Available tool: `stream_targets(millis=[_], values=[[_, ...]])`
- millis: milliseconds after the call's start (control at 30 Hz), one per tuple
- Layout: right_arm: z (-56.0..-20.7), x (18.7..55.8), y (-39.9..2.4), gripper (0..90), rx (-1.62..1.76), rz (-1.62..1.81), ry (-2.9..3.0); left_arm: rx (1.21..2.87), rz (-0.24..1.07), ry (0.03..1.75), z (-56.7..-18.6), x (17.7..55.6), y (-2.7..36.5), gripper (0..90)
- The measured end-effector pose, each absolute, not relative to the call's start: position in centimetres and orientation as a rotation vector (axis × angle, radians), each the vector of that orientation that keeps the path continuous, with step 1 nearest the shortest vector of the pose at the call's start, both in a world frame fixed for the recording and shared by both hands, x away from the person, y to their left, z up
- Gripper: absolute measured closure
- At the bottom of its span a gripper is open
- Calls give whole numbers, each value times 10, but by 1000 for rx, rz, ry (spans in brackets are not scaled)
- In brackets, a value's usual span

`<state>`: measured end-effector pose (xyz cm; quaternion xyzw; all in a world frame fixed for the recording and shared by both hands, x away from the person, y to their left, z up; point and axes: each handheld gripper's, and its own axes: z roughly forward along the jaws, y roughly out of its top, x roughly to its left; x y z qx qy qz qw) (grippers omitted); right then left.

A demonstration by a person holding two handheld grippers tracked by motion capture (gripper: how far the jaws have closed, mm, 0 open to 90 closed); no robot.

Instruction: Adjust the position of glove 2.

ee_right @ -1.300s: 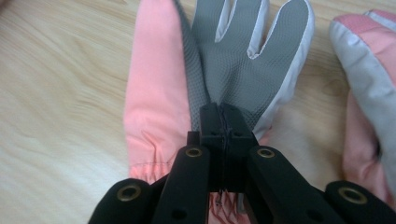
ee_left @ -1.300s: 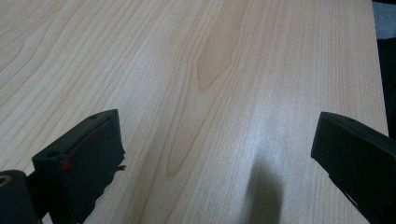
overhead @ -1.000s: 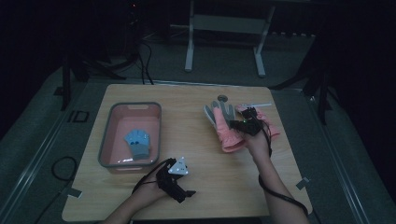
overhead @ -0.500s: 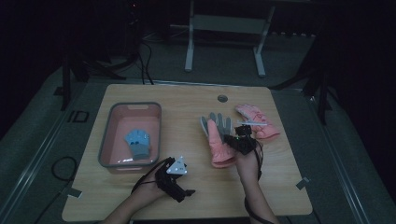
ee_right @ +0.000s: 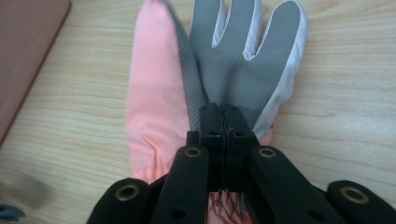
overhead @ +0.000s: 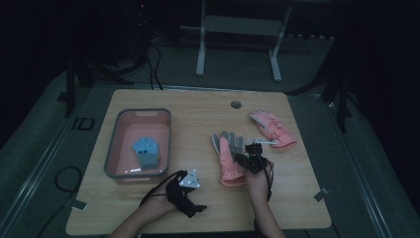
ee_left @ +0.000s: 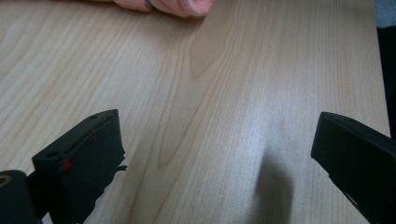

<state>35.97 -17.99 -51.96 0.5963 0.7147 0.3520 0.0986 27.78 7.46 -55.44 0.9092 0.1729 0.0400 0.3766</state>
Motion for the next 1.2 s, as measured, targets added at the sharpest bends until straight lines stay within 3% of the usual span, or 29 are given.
stream_targets(millis=[133, 433, 967, 1200], values=[[-521, 360, -179, 865, 1759, 1032, 2118, 2320, 98, 442, -555, 277, 75, 25], [-496, 360, -193, 689, 1561, 1035, 2143, 2329, 90, 439, -556, 277, 75, 25], [-479, 396, -298, 616, 1342, 1029, 2193, 2334, 81, 433, -557, 277, 75, 25], [-476, 420, -324, 570, 1318, 1010, 2195, 2331, 80, 445, -559, 277, 75, 25]])
